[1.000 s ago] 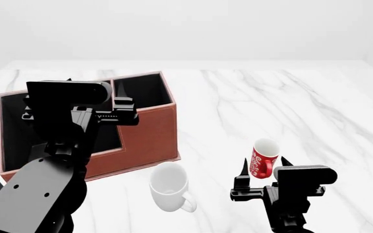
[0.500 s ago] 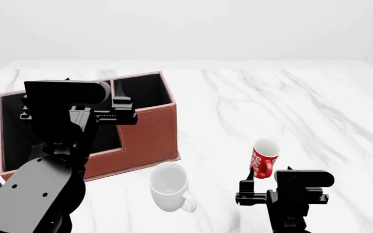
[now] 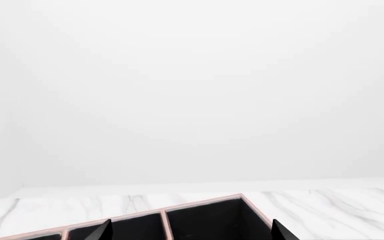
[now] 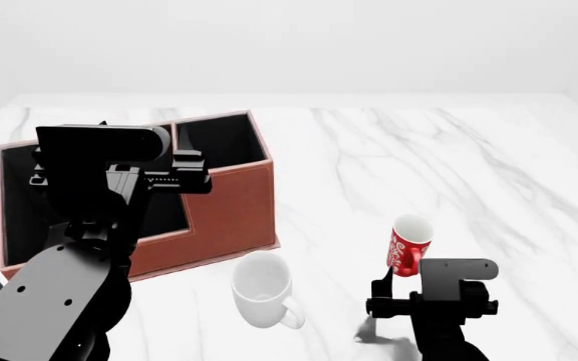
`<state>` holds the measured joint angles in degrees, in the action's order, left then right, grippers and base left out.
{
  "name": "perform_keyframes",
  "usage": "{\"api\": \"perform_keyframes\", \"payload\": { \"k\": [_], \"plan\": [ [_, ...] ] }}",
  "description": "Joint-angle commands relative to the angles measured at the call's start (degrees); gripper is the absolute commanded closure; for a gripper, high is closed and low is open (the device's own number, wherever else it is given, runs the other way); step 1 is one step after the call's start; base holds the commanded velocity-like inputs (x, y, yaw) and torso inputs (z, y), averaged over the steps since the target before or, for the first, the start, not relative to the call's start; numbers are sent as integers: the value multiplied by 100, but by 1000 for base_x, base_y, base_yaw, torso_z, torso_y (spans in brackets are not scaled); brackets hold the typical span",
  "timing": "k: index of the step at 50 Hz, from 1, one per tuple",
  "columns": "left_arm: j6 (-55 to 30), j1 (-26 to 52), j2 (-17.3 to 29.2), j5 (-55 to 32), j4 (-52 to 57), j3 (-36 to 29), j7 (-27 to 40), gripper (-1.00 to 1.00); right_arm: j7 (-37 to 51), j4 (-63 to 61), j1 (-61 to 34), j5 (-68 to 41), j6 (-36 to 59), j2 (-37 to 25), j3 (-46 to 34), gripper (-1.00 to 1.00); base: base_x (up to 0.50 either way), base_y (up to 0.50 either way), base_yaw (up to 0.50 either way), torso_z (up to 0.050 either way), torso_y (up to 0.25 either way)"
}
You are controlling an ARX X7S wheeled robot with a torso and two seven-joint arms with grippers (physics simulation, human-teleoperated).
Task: Pick up the red mug and place it to the right of the caddy.
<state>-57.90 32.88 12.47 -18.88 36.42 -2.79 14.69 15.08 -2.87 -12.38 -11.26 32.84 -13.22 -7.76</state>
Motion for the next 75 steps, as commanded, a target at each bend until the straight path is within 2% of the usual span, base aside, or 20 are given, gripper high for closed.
{"api": "perform_keyframes", "payload": {
  "k": [1,28,29,51,59,67,75],
  "plan": [
    [43,-18,27,-23,-32,-10,13,-100,-50,639,-294,-11,-55,37,-41,-100,0,0,0,0,0],
    [83,-63,87,-98,-36,-14,69,-100,-16,1240,-794,-43,-101,70,-48,-100,0,0,0,0,0],
    [79,-61,87,-100,-34,-15,75,-100,16,1270,-806,-37,-79,78,-39,100,0,0,0,0,0],
    [118,-75,127,-138,-64,-49,128,-100,178,1168,-824,-13,-66,46,-56,100,0,0,0,0,0],
    [104,-99,139,-186,-15,-11,146,-100,-596,621,-1165,-451,268,-197,-194,100,0,0,0,0,0],
    [187,-113,152,-187,-121,-6,146,-100,-1087,1354,-2116,-189,-75,-200,-712,100,0,0,0,0,0],
    [213,-124,171,-212,-140,30,159,-100,-1829,3749,-3300,258,-1727,132,-1298,100,0,0,0,0,1]
  ]
}}
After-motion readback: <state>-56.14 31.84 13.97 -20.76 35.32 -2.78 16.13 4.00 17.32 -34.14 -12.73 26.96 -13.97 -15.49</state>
